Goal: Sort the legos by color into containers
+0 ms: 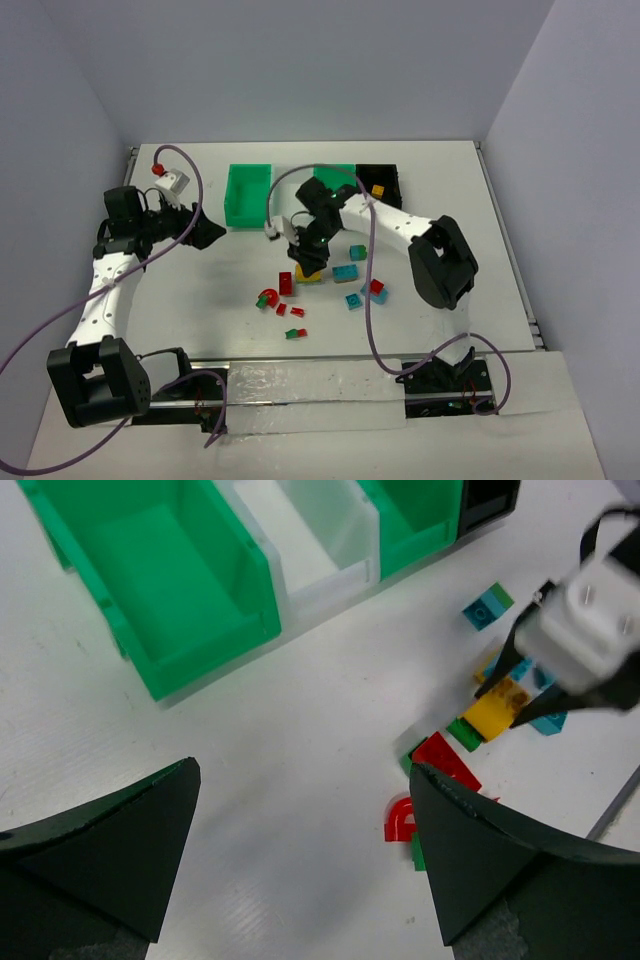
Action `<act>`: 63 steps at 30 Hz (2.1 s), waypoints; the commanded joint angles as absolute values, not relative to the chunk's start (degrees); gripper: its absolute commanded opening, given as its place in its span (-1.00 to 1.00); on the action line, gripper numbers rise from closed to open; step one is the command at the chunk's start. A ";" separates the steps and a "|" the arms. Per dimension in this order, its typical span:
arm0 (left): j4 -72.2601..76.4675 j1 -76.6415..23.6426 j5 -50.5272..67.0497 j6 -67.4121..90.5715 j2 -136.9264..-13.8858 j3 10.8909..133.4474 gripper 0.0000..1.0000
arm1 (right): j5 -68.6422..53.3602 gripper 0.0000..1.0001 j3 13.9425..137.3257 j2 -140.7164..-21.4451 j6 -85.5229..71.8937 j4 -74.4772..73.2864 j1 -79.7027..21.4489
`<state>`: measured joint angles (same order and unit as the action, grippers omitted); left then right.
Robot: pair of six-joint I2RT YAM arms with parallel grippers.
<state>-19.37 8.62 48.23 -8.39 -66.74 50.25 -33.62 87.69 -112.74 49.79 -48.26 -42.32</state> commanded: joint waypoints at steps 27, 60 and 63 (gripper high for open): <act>11.73 -13.75 66.88 25.18 -73.34 50.93 0.78 | -68.82 -1.00 71.50 -90.44 -31.51 7.34 -25.97; 38.69 -17.40 70.47 50.57 -78.75 46.93 0.00 | -68.37 -1.00 67.84 -88.41 -36.83 17.66 -26.89; 37.64 -17.40 70.87 49.77 -78.93 47.17 -0.12 | -68.29 -1.00 67.94 -88.42 -37.21 17.87 -26.89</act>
